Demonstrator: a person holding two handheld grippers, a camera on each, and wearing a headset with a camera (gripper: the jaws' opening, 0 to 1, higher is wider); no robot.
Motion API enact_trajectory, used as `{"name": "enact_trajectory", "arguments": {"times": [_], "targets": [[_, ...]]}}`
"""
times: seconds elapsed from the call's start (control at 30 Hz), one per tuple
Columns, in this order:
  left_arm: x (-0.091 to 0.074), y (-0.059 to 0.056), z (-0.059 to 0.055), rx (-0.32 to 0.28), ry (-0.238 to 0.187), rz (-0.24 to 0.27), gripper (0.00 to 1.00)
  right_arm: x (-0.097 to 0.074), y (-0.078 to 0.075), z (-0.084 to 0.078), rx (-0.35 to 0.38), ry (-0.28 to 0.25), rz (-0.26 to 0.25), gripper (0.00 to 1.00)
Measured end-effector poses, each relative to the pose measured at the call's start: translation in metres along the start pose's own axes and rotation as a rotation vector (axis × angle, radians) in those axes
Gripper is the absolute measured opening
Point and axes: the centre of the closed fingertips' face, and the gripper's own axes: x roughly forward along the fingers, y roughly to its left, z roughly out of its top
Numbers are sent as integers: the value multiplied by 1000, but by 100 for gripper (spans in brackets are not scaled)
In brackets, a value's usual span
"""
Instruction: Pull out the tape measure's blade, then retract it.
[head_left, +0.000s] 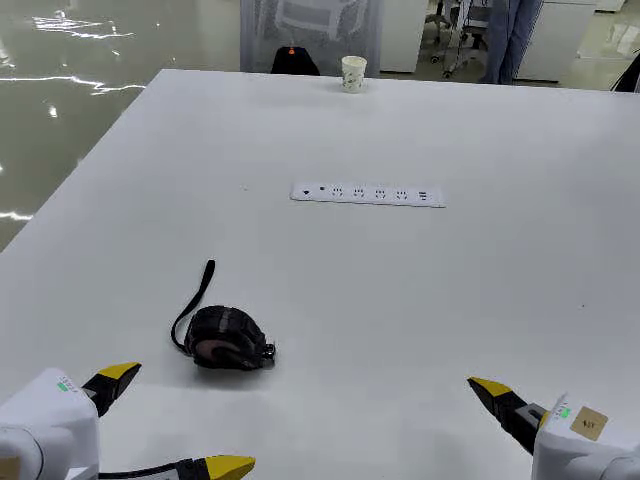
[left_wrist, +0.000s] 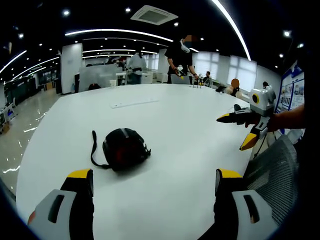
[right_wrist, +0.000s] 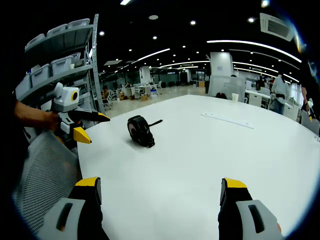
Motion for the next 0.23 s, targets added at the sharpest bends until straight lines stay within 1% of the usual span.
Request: {"name": "enact_trajectory", "arguments": {"times": [0.23], "targets": [[1,0,-1,4,3,-3,99,-1,0,0,-1,1,-1,99]]}}
